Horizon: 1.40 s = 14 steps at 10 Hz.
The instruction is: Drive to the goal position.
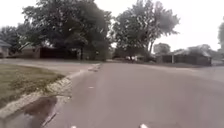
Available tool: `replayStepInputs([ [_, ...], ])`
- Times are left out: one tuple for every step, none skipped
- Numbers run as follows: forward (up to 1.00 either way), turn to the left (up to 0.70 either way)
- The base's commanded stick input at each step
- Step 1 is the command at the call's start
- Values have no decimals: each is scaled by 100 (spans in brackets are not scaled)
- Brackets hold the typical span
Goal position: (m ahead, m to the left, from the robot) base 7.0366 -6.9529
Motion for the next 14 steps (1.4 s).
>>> replayStepInputs([
  [95, 0],
  [100, 0],
  [100, 0],
  [100, 0],
  [100, 0],
  [100, 0],
  [100, 0],
  [100, -40],
  [100, -40],
  [100, -40],
  [100, -40],
  [100, -40],
  [100, -40],
  [100, -40],
])
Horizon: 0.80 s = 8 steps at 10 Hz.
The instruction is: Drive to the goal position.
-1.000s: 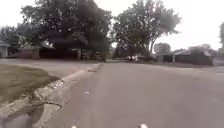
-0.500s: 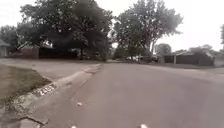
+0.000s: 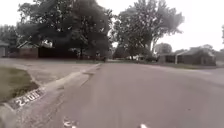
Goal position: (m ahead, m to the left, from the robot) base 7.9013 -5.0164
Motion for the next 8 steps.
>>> replayStepInputs([
  [100, -40],
  [100, -40],
  [100, -40],
  [100, -40],
  [100, -40],
  [100, -40],
  [100, -40],
  [100, -40],
])
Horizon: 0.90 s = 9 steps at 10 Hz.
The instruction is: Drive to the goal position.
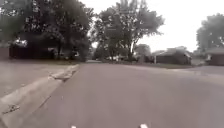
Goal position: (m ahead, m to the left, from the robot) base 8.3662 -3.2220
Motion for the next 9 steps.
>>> replayStepInputs([
  [100, -40],
  [100, -40],
  [100, -40],
  [100, -40],
  [100, -40],
  [100, -40],
  [100, -40],
  [100, -40],
  [100, -40],
])
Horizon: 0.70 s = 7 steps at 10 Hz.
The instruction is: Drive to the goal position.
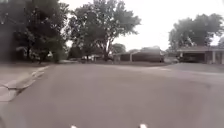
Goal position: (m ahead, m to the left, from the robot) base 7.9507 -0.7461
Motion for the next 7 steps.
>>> replayStepInputs([
  [100, -40],
  [100, -40],
  [100, -38],
  [100, -26],
  [100, -13],
  [100, -1],
  [100, 0],
])
